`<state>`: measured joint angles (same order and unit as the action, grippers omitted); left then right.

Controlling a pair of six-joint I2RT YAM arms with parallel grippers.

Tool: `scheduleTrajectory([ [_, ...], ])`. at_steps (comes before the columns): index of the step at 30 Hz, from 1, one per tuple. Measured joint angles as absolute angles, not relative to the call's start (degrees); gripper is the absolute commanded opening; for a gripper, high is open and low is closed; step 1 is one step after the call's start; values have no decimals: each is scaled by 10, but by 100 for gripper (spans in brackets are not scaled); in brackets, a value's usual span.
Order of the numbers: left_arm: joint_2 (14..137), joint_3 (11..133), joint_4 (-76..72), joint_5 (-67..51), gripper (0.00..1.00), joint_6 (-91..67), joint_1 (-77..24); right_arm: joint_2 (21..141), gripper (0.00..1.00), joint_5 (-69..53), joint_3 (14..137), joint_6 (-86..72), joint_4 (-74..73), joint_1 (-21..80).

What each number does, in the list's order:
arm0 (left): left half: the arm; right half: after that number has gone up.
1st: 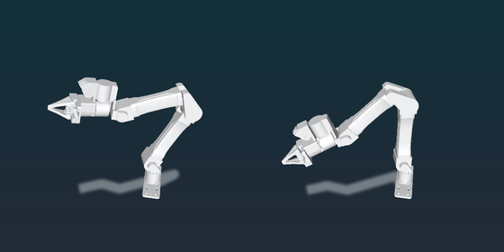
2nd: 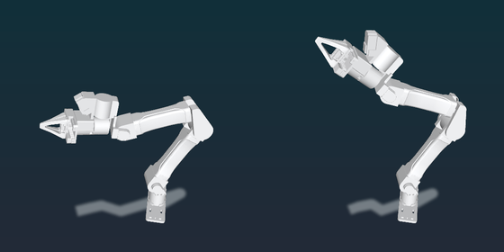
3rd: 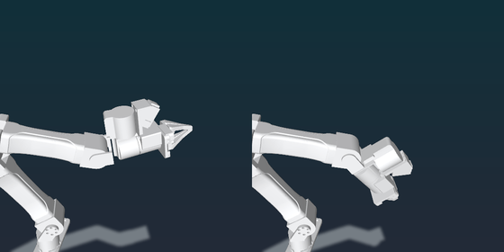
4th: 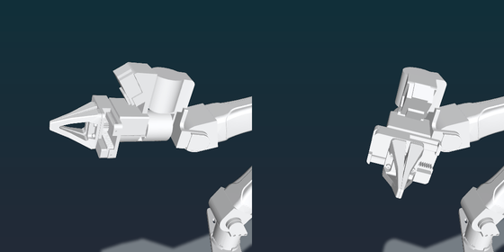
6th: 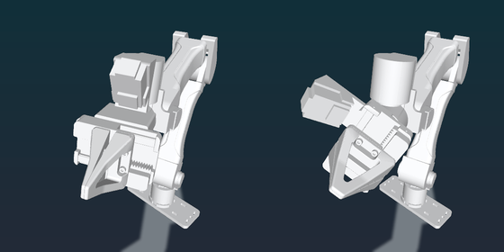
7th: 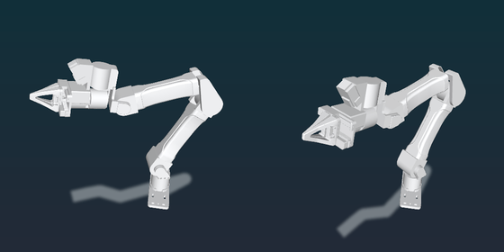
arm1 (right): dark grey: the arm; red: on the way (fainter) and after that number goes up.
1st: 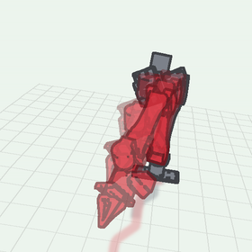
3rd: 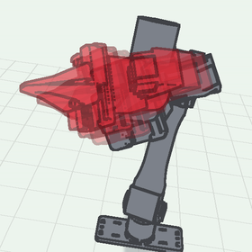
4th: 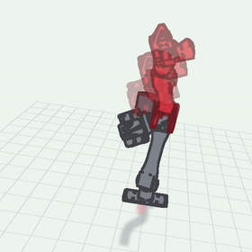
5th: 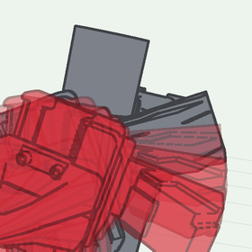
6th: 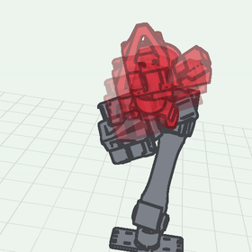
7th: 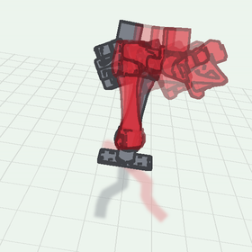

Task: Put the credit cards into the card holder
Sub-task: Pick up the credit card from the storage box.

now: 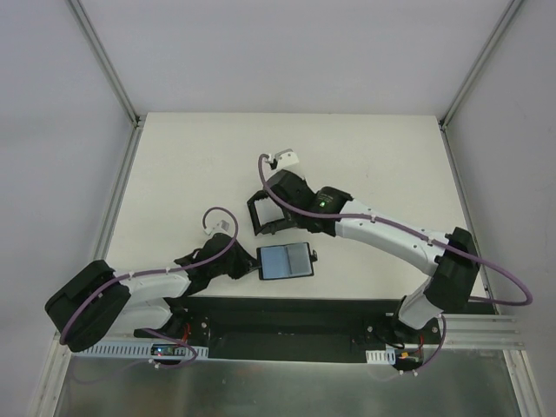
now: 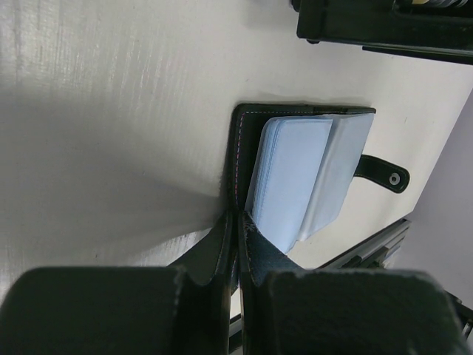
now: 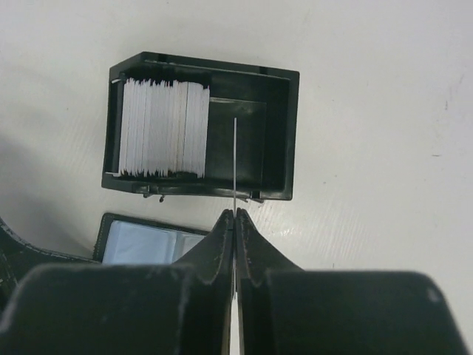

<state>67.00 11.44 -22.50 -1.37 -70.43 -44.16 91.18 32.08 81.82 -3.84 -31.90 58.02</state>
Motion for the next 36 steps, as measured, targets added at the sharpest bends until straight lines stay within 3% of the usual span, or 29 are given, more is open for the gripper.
scheduleTrajectory([
  [6,655,114,-206,-14,0,-704,-442,903,0,383,789,-115,-340,620],
  [15,635,101,-201,-14,0,-702,-442,714,0,155,486,-241,-147,621],
  [26,632,98,-203,-14,0,-702,-442,712,0,15,325,-342,54,579],
  [36,632,98,-203,-15,0,-700,-442,750,0,-62,277,-367,158,525],
])
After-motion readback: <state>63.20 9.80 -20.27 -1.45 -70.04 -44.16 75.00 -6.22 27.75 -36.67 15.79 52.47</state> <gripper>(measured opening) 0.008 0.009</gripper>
